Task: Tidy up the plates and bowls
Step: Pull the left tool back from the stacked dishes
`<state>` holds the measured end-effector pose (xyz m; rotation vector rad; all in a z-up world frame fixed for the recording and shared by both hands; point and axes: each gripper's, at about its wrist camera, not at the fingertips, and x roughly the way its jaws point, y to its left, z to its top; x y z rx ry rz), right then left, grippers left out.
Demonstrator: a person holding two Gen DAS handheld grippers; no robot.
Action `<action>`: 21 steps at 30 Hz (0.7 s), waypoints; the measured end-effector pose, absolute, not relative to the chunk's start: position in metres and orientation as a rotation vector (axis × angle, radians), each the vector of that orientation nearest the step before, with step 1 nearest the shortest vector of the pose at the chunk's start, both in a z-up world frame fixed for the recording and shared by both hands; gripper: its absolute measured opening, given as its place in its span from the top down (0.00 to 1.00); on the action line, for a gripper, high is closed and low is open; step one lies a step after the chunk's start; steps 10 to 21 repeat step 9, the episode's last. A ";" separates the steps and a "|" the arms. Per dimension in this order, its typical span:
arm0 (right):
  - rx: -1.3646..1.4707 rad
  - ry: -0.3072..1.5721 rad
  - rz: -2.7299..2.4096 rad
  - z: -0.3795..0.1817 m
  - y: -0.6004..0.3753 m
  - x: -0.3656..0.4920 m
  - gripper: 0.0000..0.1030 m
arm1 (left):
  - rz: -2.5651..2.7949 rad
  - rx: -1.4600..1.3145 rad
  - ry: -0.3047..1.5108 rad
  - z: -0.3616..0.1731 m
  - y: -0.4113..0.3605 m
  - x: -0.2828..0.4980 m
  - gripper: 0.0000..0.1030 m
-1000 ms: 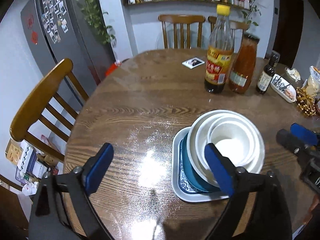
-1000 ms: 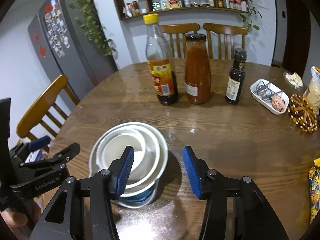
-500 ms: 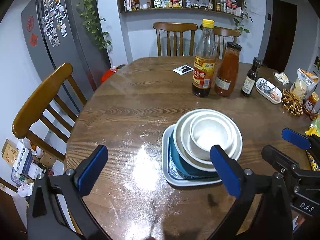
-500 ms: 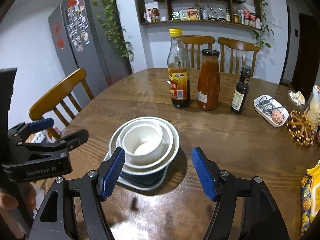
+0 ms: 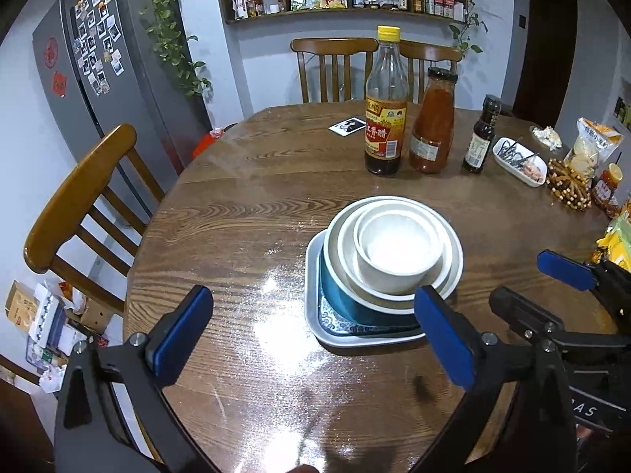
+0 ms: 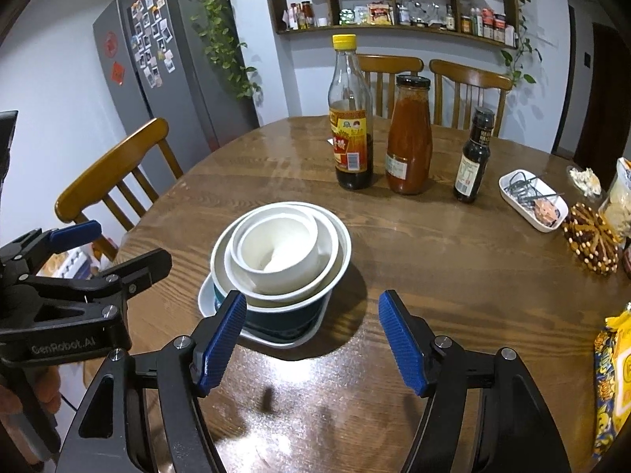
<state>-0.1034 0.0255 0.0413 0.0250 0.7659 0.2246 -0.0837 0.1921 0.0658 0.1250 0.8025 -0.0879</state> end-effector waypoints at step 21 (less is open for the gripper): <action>0.031 0.792 0.221 0.034 0.025 -0.103 0.32 | -0.060 0.136 0.821 0.056 0.193 -0.084 0.01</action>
